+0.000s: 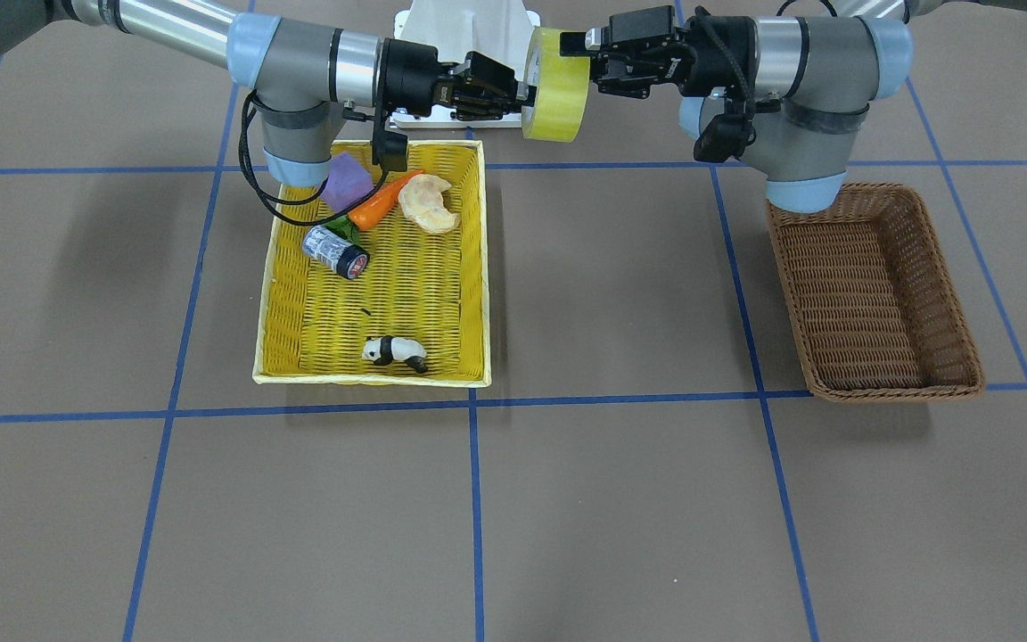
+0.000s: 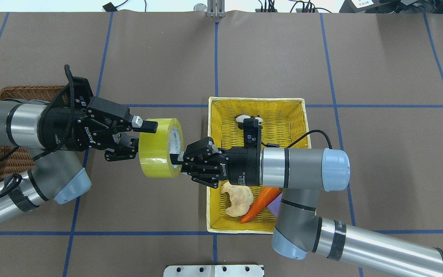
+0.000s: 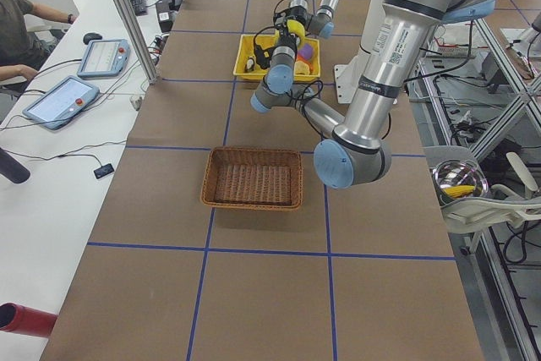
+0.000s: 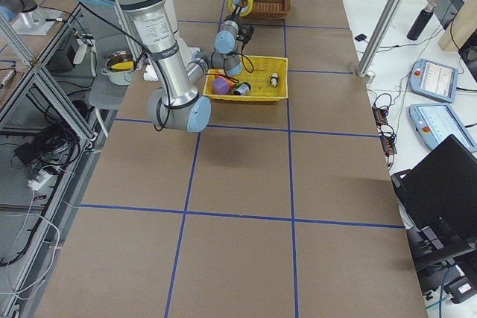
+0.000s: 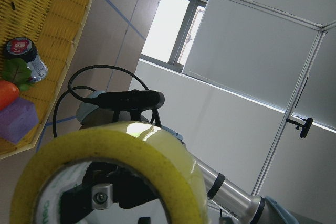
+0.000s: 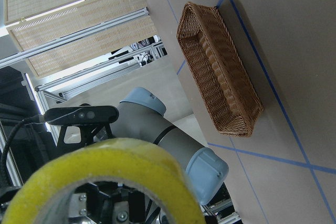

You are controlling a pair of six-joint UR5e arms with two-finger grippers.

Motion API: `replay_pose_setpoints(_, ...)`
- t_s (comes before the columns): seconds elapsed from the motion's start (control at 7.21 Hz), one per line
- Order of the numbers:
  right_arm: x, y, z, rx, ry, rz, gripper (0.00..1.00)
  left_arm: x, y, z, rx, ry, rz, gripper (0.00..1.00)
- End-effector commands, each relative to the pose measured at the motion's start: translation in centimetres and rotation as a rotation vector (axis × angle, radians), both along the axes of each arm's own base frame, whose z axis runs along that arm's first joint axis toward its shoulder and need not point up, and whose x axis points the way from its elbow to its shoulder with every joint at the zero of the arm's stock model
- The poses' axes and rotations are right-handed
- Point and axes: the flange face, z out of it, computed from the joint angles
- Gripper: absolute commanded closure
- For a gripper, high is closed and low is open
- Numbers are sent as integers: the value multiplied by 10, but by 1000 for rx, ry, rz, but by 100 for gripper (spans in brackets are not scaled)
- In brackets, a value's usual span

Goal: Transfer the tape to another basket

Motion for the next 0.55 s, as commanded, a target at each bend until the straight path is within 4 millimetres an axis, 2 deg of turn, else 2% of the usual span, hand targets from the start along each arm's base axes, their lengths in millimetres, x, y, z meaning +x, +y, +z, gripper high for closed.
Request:
replay_pose_setpoints(0.0, 1, 0, 0, 0, -1, 2, 0, -1, 1, 4, -1, 0, -1, 100)
replay_pose_setpoints(0.28, 9, 2, 5, 11, -23, 3, 0, -3, 1, 6, 0, 0, -1, 100)
replay_pose_setpoints(0.42, 17, 1, 24, 15, -30, 10, 0, -7, 3, 5, 4, 5, -2, 100)
